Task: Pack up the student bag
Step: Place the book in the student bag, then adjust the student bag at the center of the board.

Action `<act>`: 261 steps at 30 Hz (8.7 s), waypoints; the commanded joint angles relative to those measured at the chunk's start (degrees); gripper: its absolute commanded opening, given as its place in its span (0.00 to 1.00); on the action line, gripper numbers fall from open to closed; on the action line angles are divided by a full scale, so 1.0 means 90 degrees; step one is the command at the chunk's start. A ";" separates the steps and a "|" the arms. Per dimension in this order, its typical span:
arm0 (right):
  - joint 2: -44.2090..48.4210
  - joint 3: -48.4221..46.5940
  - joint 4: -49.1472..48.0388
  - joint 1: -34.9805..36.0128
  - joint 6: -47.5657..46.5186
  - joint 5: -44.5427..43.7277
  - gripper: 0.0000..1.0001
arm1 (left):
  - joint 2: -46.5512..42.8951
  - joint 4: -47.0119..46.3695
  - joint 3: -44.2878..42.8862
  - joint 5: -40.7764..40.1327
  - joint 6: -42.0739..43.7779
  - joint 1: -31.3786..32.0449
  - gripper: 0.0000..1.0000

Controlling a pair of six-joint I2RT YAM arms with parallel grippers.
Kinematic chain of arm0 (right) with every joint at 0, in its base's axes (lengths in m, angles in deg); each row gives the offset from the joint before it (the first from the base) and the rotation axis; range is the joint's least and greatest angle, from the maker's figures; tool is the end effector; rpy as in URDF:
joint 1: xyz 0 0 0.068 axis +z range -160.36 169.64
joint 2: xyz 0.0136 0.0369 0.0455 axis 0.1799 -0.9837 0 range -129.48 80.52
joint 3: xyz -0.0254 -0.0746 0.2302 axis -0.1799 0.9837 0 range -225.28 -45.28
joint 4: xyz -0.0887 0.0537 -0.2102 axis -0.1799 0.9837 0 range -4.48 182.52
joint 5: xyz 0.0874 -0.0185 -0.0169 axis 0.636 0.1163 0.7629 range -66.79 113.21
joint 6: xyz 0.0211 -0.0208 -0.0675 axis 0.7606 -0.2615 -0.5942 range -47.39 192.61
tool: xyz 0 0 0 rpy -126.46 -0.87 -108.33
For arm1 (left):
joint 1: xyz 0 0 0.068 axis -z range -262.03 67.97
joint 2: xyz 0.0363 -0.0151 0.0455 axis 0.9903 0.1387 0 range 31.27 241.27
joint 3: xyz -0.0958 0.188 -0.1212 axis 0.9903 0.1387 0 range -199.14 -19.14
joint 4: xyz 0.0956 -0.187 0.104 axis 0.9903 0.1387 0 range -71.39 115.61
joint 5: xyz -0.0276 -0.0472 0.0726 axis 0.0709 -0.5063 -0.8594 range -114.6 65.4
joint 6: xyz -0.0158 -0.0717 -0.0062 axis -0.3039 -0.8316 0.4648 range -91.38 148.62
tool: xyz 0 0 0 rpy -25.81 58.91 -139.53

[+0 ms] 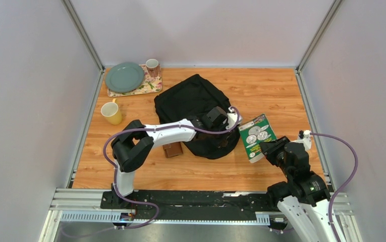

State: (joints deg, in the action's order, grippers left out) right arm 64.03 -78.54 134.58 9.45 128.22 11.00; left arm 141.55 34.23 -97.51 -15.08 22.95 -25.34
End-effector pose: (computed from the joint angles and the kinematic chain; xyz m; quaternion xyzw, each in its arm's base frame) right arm 0.0977 0.0212 0.2279 0.3164 0.8130 0.2198 0.4366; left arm 0.2148 -0.3455 0.1699 0.4271 0.8254 -0.2531 0.2688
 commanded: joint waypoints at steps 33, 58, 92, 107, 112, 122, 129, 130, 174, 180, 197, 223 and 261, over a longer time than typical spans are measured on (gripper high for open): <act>0.0026 -0.0153 -0.0685 0.0015 -0.0047 0.0087 0.08 | -0.0134 -0.0095 0.0202 0.0818 -0.0229 -0.0293 0.26; 0.0182 -0.0113 -0.0578 0.0015 -0.0027 0.0038 0.11 | 0.0149 0.0247 -0.0208 0.0418 -0.0004 -0.0058 0.00; -0.1369 0.1136 -0.4561 0.0015 0.1975 0.3767 0.00 | -0.2585 -0.0104 -0.0560 -0.0422 0.0191 -0.0556 0.00; -0.3713 0.1000 -0.7189 0.0191 0.2531 0.4013 0.00 | -0.2771 -0.0183 -0.0443 -0.0218 -0.0004 -0.0478 0.00; -0.4572 0.0903 -0.7950 0.0717 0.2561 0.3156 0.00 | -0.2820 -0.0163 -0.0452 -0.0179 -0.0063 -0.0449 0.00; -0.6819 0.0248 -1.0167 0.1382 0.2951 0.1387 0.00 | -0.3103 -0.0202 -0.0297 -0.0130 -0.0307 -0.0429 0.00; -0.8213 -0.0220 -1.0375 0.1792 0.3351 -0.0108 0.11 | -0.3259 -0.0319 0.0093 -0.0217 -0.0424 -0.0420 0.00; -0.8371 -0.0327 -1.0392 0.1851 0.3371 -0.0070 0.18 | -0.3269 -0.0348 0.0143 -0.0285 -0.0434 -0.0420 0.00; -0.7214 0.0608 -0.8628 0.1880 0.1703 0.0556 0.56 | -0.3318 -0.0446 0.1002 -0.0589 -0.0619 -0.0585 0.00; -0.4655 0.0882 -0.5474 0.1861 0.0862 -0.0497 0.61 | -0.3181 -0.0670 0.1120 -0.0307 -0.0834 -0.0605 0.00; -0.3821 0.0756 -0.3858 0.0807 0.0168 0.0280 0.67 | -0.2595 -0.1071 0.1256 0.0515 -0.1362 -0.0605 0.00; -0.4028 0.0541 -0.3225 0.0699 -0.0407 0.1249 0.00 | -0.1678 -0.1217 0.0729 0.0924 -0.1372 -0.0605 0.00; -0.3265 0.0970 -0.3293 0.0689 -0.0525 0.2333 0.00 | -0.0857 -0.2945 0.1227 0.1325 -0.0434 -0.0332 0.00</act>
State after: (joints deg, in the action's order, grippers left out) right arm 33.89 -70.39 105.73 15.70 124.16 29.14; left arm 133.12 15.87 -83.89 -4.17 14.93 -28.47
